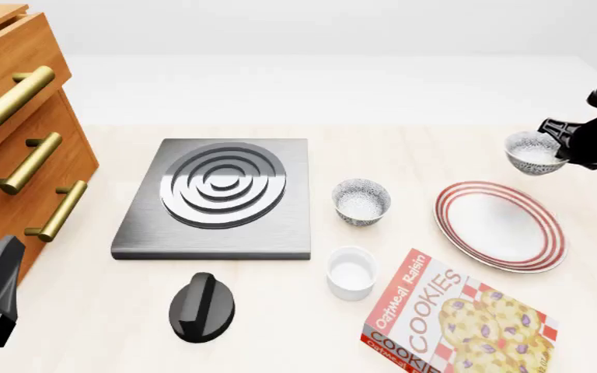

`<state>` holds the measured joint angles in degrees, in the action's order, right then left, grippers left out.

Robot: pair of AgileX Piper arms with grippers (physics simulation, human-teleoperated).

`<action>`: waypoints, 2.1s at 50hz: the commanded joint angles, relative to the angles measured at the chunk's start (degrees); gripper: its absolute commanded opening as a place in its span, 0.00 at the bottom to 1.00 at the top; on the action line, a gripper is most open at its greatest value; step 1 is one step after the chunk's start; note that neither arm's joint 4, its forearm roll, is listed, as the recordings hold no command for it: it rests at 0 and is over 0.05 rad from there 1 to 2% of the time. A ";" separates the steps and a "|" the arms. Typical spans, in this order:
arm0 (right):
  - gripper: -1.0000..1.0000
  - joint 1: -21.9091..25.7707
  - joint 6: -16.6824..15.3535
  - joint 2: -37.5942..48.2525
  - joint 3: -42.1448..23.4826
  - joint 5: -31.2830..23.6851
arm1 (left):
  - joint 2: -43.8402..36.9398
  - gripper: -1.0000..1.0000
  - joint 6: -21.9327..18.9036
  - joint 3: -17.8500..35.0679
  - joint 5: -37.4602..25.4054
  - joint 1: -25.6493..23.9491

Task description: Pick the akita bowl next to the plate and place it on the plate.

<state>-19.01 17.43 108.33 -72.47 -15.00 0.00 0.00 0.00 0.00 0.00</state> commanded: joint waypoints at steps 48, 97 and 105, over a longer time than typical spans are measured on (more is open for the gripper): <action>0.00 9.65 9.70 -14.37 16.08 1.06 | 0.00 1.00 0.00 0.00 0.00 0.00; 0.00 9.68 13.93 -13.57 20.00 2.95 | 0.00 1.00 0.00 0.00 0.00 0.00; 0.00 11.07 16.12 -13.47 20.03 2.22 | 0.00 1.00 0.00 0.00 0.00 0.00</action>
<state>-9.00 31.50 94.95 -52.25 -12.26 0.00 0.00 0.00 0.00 0.00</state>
